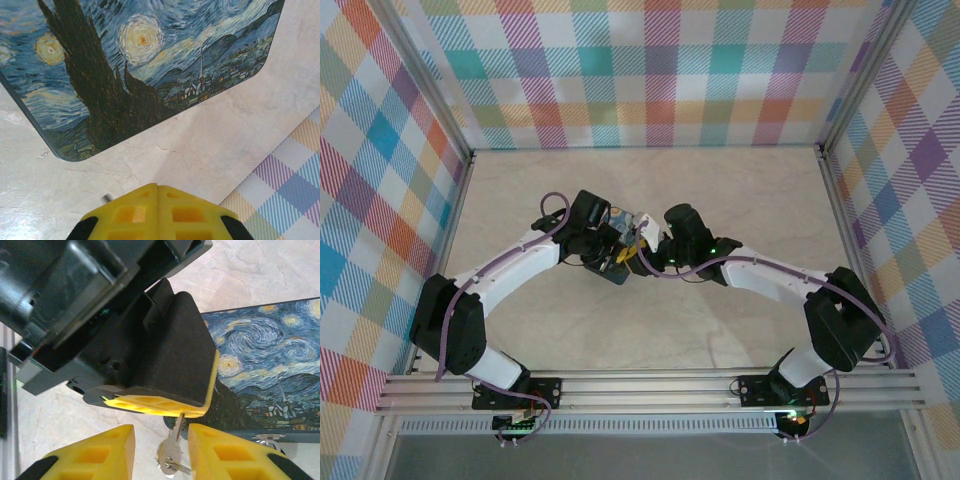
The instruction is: Unlock the padlock with the key
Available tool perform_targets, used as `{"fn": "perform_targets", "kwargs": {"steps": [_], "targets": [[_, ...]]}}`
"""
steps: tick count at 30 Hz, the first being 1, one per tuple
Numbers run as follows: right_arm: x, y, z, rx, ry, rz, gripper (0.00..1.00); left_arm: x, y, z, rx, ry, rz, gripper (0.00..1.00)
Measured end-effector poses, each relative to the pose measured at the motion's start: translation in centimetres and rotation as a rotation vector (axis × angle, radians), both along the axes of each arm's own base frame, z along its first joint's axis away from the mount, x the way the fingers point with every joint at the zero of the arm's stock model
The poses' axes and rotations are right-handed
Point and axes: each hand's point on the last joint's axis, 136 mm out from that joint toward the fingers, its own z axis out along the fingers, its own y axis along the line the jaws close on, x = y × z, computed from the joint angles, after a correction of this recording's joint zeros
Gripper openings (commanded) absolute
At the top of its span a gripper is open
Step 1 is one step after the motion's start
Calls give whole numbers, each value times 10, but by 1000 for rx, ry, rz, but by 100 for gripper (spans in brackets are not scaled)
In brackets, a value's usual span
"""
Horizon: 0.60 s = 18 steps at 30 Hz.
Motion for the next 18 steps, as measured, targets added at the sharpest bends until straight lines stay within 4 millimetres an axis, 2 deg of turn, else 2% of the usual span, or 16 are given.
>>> {"fn": "perform_targets", "kwargs": {"steps": [6,14,18], "targets": [[2,-1,-3,-20,-22,5,25,0,0,0,-1,2,3,0],[4,-3,-14,-52,-24,5,26,0,0,0,-2,2,4,0],[4,-3,-16,-59,-25,3,20,0,0,0,-2,3,6,0]]}}
